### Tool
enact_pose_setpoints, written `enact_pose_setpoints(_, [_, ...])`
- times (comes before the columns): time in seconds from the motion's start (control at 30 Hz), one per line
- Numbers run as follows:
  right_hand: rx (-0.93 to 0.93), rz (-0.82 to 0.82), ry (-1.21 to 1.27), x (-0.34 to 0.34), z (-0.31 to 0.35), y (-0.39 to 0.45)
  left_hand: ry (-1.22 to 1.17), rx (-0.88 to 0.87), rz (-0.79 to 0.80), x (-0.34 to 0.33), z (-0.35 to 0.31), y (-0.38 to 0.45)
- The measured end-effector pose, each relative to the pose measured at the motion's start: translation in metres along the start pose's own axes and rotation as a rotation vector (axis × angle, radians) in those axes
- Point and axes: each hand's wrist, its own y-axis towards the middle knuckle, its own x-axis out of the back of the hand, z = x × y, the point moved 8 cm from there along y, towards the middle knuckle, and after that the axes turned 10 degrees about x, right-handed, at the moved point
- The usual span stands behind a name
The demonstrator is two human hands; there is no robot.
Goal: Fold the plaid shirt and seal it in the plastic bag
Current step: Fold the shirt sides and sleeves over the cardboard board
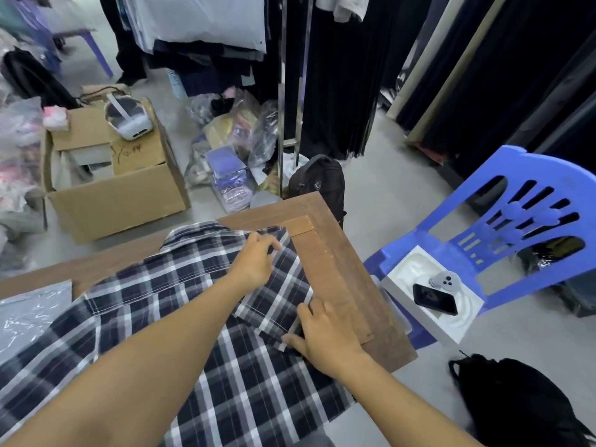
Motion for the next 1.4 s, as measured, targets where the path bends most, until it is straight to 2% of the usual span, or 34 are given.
enact_pose_setpoints(0.03, [0.013, -0.015, -0.029, -0.001, 0.001, -0.002, 0.116, -0.002, -0.015, -0.002, 0.001, -0.003])
enact_pose_setpoints(0.1, [0.021, -0.023, -0.058, 0.002, 0.001, 0.000, 0.322, -0.068, -0.152, -0.001, -0.005, -0.013])
enact_pose_setpoints(0.17, [0.036, -0.090, -0.059, 0.014, 0.001, 0.006, 0.431, -0.254, -0.288, -0.001, -0.024, -0.024])
enact_pose_setpoints(0.23, [0.095, -0.186, -0.092, 0.024, 0.005, 0.012, 0.526, -0.416, -0.278, -0.015, -0.032, -0.029])
enact_pose_setpoints(0.33, [0.176, -0.132, -0.196, 0.007, 0.011, 0.013, 0.642, -0.382, -0.160, -0.039, -0.013, -0.019])
enact_pose_setpoints(0.5, [0.177, -0.064, -0.251, -0.012, 0.008, 0.009, 0.581, -0.347, -0.152, -0.046, 0.000, -0.009])
enact_pose_setpoints(0.67, [0.261, 0.057, -0.270, 0.005, 0.012, 0.022, 0.472, -0.317, -0.052, -0.033, -0.006, -0.010])
enact_pose_setpoints(0.77, [0.334, 0.044, -0.196, 0.034, 0.028, 0.049, 0.351, -0.303, -0.166, 0.014, 0.006, -0.028])
enact_pose_setpoints(0.9, [0.489, 0.073, -0.199, 0.045, 0.079, 0.105, 0.185, -0.055, -0.362, 0.091, 0.079, -0.065])
enact_pose_setpoints(1.1, [0.714, 0.079, -0.128, 0.030, 0.207, 0.165, 0.105, 0.421, -0.585, 0.160, 0.209, -0.150])
enact_pose_setpoints(1.27, [0.839, 0.061, -0.029, 0.011, 0.292, 0.188, 0.014, 0.827, -0.619, 0.165, 0.292, -0.217])
enact_pose_setpoints(1.4, [0.866, 0.145, -0.112, -0.017, 0.322, 0.204, -0.070, 0.996, -0.616, 0.159, 0.332, -0.253])
